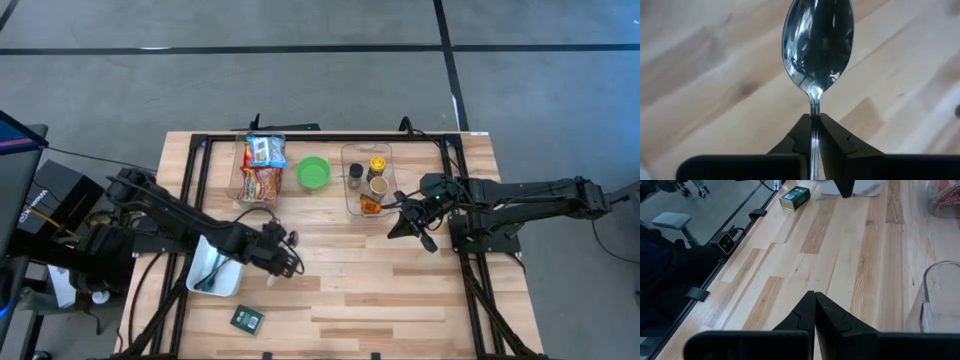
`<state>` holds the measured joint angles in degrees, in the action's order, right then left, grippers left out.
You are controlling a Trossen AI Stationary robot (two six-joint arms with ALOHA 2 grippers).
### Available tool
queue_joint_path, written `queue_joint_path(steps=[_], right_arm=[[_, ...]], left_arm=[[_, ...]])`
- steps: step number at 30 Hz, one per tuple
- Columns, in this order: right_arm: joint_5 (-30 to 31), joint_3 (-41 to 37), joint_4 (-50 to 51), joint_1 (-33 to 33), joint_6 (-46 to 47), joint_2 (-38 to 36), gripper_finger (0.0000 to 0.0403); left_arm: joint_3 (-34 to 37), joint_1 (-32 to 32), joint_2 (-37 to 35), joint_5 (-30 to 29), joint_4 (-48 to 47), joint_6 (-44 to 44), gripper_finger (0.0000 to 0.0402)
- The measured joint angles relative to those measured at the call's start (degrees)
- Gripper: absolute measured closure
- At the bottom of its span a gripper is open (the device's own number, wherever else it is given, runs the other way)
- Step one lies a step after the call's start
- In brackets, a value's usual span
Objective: Pick & Place Food Item
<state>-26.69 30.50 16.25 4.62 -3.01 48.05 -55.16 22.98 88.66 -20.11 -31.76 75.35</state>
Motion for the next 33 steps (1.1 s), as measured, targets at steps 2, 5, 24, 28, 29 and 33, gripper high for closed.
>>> queue_joint_path(steps=[2, 5, 24, 28, 29, 33], right_arm=[[0.01, 0.0, 0.02, 0.0, -0.02, 0.0, 0.0403], [0.01, 0.0, 0.11, 0.0, -0.02, 0.0, 0.0403], [0.14, 0.0, 0.72, 0.0, -0.59, 0.0, 0.0403], [0.16, 0.0, 1.5, 0.0, -0.48, 0.0, 0.0403], [0.16, 0.0, 1.53, 0.0, -0.46, 0.0, 0.0403], [0.14, 0.0, 1.53, 0.0, -0.04, 0.0, 0.0403]], left_arm=[[-0.01, 0.48, -1.31, -2.54, 2.02, -3.4, 0.0386], [0.0, 0.88, -2.71, -5.14, 5.31, -8.49, 0.038], [-0.02, 0.29, -3.54, -7.39, 20.72, -34.58, 0.0392], [-0.02, -0.15, -3.54, -7.35, 20.72, -34.62, 0.0386], [-0.02, -0.23, -3.54, -7.35, 20.69, -34.62, 0.0384], [-0.02, -0.3, -3.5, -7.33, 20.69, -34.62, 0.0386]])
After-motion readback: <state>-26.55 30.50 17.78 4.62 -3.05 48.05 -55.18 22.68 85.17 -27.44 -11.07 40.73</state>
